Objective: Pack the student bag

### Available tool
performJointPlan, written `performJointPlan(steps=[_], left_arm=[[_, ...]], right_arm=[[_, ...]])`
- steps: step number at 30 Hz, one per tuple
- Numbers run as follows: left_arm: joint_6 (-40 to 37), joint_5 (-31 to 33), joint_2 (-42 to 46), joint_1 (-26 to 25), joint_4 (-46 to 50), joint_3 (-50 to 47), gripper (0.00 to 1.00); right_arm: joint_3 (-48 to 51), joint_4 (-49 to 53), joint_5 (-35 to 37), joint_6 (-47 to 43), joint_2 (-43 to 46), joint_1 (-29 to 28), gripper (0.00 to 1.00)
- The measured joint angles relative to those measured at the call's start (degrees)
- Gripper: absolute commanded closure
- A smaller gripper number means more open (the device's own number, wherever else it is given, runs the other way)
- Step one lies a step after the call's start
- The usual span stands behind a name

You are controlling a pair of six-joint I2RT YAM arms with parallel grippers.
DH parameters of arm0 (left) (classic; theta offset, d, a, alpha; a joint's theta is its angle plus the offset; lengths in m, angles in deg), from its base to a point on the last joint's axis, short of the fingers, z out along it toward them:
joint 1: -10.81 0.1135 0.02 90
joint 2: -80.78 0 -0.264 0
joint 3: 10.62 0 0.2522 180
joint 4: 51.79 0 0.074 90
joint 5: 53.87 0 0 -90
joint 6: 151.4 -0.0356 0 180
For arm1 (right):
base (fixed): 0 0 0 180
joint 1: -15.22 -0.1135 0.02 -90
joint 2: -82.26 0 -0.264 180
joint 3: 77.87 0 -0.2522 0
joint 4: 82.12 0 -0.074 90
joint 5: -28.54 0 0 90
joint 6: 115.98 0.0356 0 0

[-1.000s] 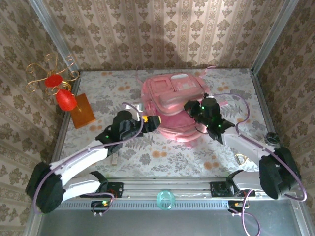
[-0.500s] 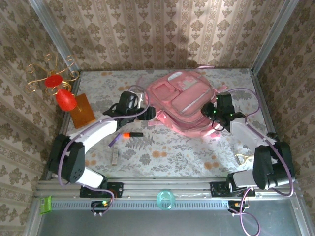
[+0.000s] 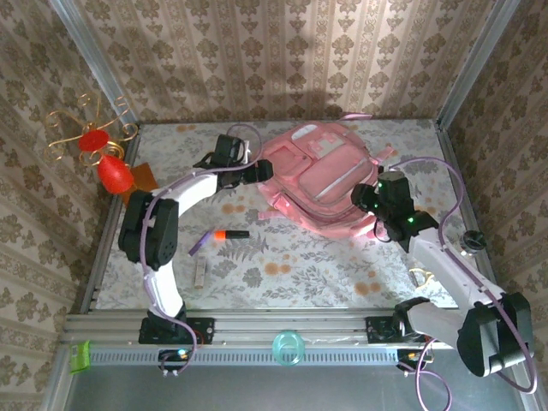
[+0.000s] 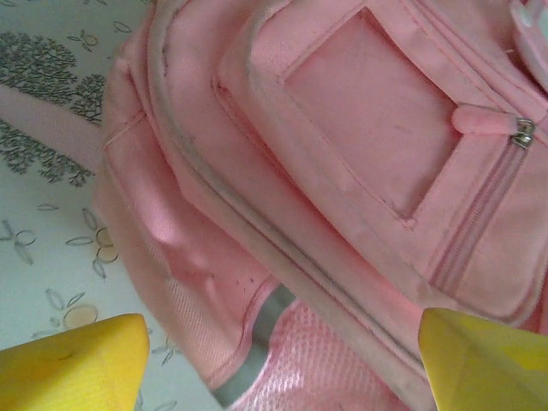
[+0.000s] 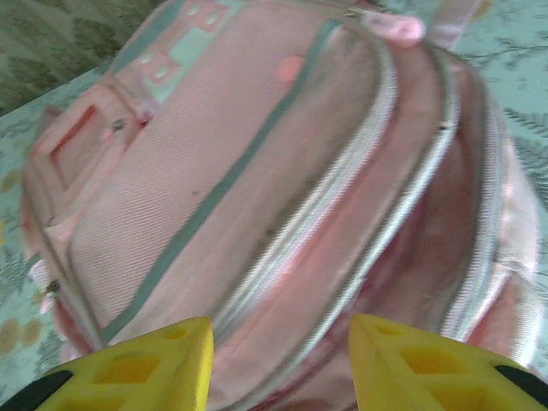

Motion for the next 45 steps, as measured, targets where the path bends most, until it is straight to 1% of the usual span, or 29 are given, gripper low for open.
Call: performJointPlan(steps=[2,6,8,10,17,20,23,27,32,35,38,42,45], left_arm=[[1.0,-0.3,-1.6,-0.2,0.1,1.4,0.25],[2.9,-0.9,-4.1,-0.5,0.0,3.3,0.31],[3.8,-1.0,-4.9,-0.6,-0.2,3.7,0.37],[4.5,-1.1,-5.9,-0.6,-0.6,4.1,0.46],[6.7,-1.3,-7.6,-0.6,-2.7,4.2,0.5],[7.5,-1.8,-7.8,-0.6,-4.0,4.2,0.56],[8.3,-2.6,-8.6,-0.7,-4.7,4.5,0.64],[9.2,-3.3,-10.0,-0.7,-6.4,4.7,0.79],[10.3,-3.8,-9.6,-0.8,-9.2,3.2,1.0],[10.9,-3.6,-7.2,-0.7,-12.3,-1.0,1.0],[12.1,-3.5,-3.5,-0.8,-14.7,-6.6,1.0],[16.0,-3.0,0.5,-0.7,-19.7,-14.5,1.0],[18.7,-1.9,2.7,-0.8,-23.1,-18.9,1.0]], right_arm=[[0.4,-2.4,-1.0,0.3,-1.1,-1.5,0.55],[0.5,-6.3,-3.3,1.0,-6.0,-2.9,0.55],[0.7,-7.4,-3.8,1.4,-7.9,-3.0,0.55],[1.5,-8.6,-4.2,1.6,-9.3,-3.0,0.56],[2.6,-9.9,-4.7,1.6,-12.2,-1.6,0.56],[2.6,-10.6,-4.7,1.3,-13.5,-0.9,0.56],[2.7,-11.2,-4.7,0.9,-15.1,-0.8,0.56],[2.7,-12.0,-4.7,0.0,-17.5,-0.6,0.56],[2.4,-12.1,-5.5,-1.6,-19.0,0.3,0.56],[0.7,-10.7,-5.7,-3.2,-20.0,0.9,0.56],[-3.8,-8.0,-5.7,-4.7,-23.1,1.6,0.56],[-10.7,-2.9,-5.4,-6.2,-26.6,1.9,0.55],[-13.1,-1.0,-4.6,-6.8,-26.0,1.0,0.54]])
